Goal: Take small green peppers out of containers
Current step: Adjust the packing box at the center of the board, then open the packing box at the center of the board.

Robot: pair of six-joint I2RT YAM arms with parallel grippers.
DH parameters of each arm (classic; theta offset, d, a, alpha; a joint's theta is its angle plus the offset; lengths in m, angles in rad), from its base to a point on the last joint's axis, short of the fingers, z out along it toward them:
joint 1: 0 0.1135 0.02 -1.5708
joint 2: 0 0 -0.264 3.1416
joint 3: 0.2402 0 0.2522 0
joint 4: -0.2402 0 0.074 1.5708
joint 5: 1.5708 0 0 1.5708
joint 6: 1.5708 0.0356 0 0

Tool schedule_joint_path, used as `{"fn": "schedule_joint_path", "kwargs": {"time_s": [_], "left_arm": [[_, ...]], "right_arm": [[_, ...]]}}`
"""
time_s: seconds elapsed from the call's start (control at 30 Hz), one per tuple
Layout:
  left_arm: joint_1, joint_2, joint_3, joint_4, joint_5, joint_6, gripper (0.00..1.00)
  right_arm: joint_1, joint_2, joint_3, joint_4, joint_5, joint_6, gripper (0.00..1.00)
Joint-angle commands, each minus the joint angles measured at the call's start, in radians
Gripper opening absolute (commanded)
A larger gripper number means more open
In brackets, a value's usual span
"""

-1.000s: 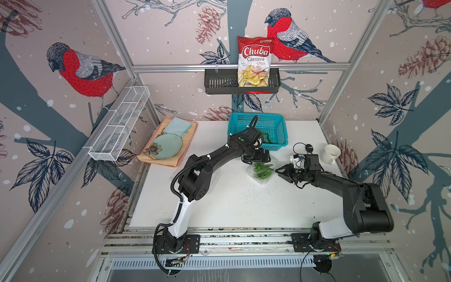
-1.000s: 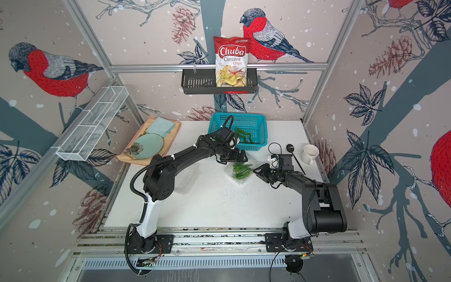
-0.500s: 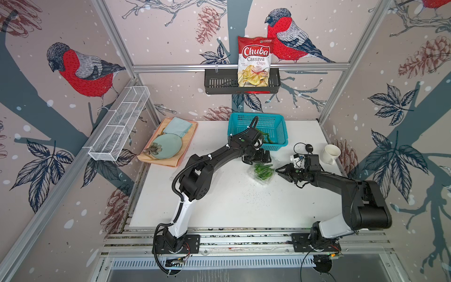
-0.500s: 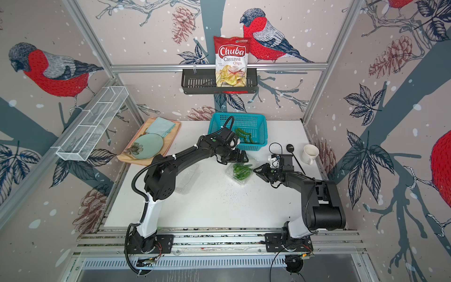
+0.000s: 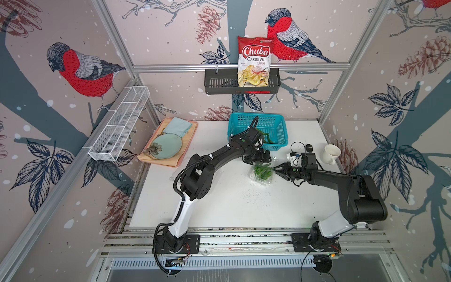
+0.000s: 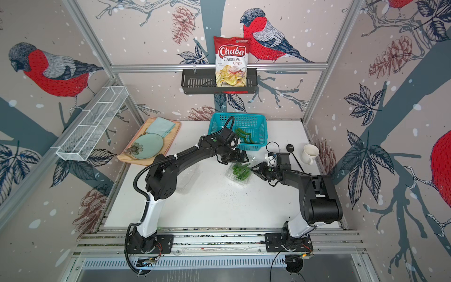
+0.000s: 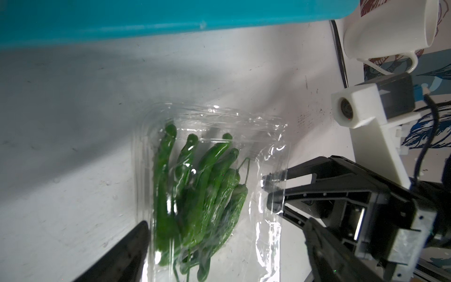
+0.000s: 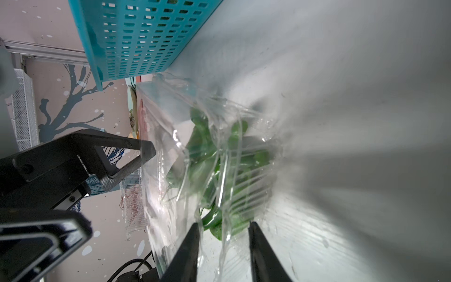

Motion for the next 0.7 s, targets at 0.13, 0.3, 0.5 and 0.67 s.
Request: {"fn": "schedule_joint_path", "kwargs": {"time_s": [0.13,0.3,0.5,0.67], "left_arm": [[-0.006,0.011,0.000,0.010,0.053,-0.015,0.95],[-0.006,0.011,0.007,-0.011,0.021,-0.010,0.94],[-0.006,0.006,0.006,-0.041,-0.016,0.007,0.93],[-0.006,-0.001,-0.001,-0.047,-0.036,0.011,0.93]], "right_arm": [[-0.002,0.025,-0.007,0.015,-0.042,-0.076,0.43],[-0.015,0.041,-0.006,-0.064,0.043,-0.093,0.35],[-0.018,0.009,-0.005,-0.127,0.122,-0.089,0.28],[-0.019,-0.057,-0.009,-0.166,0.129,-0.092,0.27]]}}
